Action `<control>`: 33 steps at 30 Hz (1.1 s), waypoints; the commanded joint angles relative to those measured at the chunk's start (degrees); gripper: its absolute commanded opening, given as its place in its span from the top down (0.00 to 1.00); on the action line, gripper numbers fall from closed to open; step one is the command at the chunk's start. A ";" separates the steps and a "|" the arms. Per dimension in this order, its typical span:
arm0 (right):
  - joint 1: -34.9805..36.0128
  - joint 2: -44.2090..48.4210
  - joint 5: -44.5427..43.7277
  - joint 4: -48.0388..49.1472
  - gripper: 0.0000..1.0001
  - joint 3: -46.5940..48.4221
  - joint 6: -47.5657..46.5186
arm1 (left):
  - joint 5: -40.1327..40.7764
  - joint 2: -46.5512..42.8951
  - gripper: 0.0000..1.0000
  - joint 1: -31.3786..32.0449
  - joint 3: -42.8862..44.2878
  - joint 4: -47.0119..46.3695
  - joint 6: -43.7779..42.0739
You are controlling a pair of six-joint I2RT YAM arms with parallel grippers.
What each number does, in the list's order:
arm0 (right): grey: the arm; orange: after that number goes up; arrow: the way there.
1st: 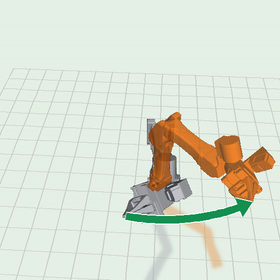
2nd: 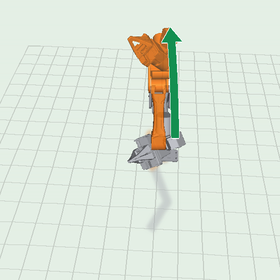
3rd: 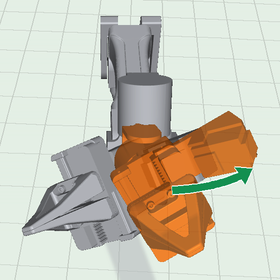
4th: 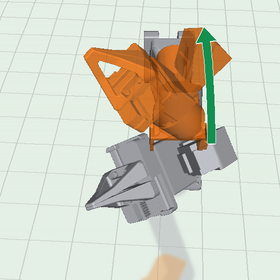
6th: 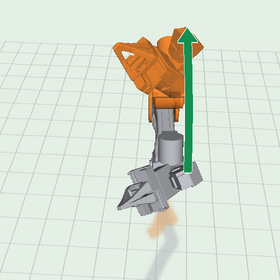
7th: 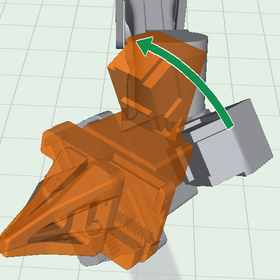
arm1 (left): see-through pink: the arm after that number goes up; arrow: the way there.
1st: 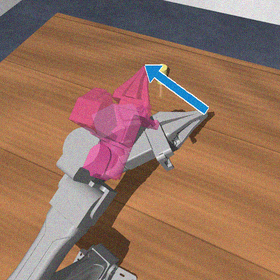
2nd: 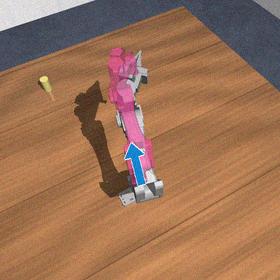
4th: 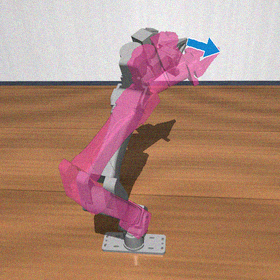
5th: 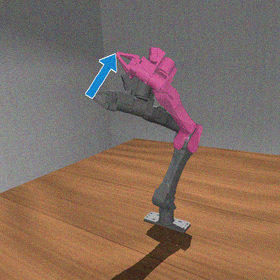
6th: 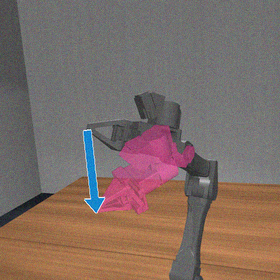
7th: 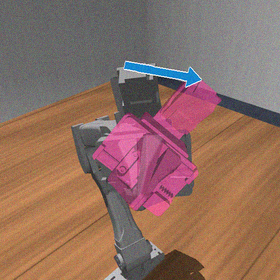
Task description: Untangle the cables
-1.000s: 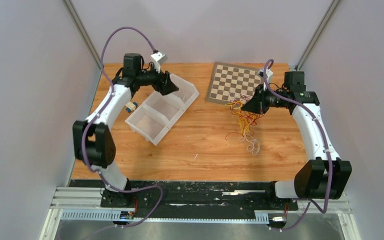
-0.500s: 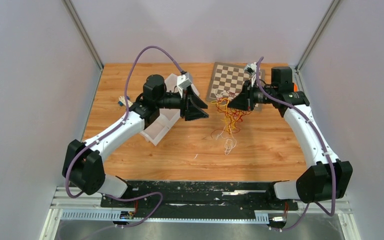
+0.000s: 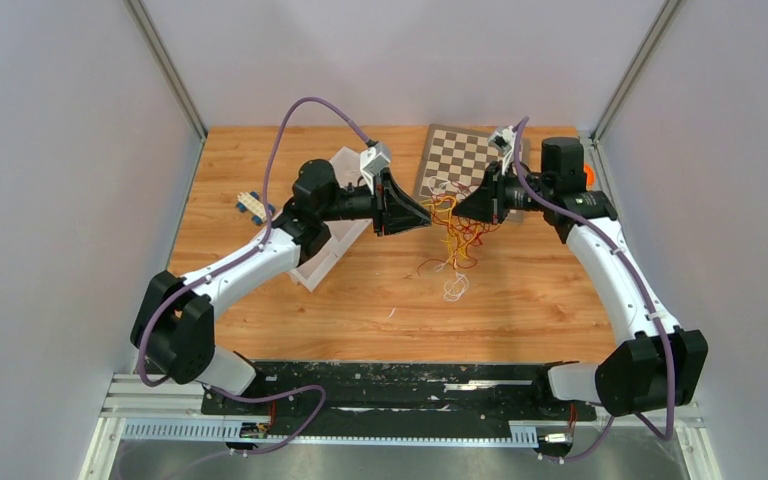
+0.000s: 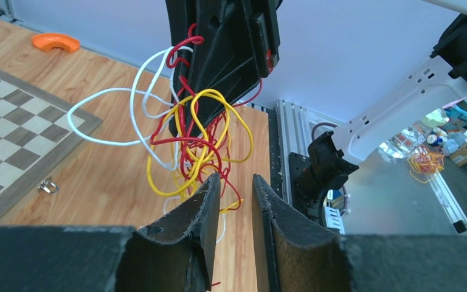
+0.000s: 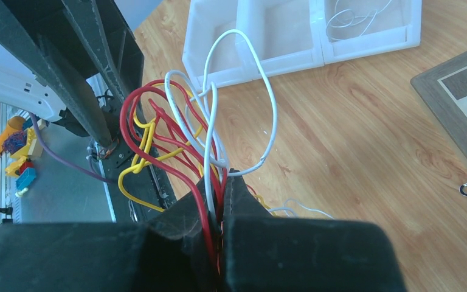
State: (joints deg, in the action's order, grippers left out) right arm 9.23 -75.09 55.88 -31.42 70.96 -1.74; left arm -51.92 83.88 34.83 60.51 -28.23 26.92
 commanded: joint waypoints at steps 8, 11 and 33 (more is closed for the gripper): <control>0.56 2.91 0.19 3.66 1.00 -0.86 3.04 | 2.24 3.97 0.63 1.44 2.17 -5.10 1.66; 0.67 3.08 0.11 3.65 1.00 -1.61 3.04 | 2.87 4.71 0.61 2.14 3.13 -5.42 1.80; -4.99 4.58 -19.86 1.87 0.95 -12.43 -11.28 | -1.31 -7.78 1.00 -6.46 10.81 12.13 0.75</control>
State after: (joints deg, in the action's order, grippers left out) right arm 6.09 -71.00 44.91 -29.67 62.48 -5.76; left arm -50.61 82.41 33.15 64.40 -19.49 27.97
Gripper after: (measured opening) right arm 0.045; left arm 0.007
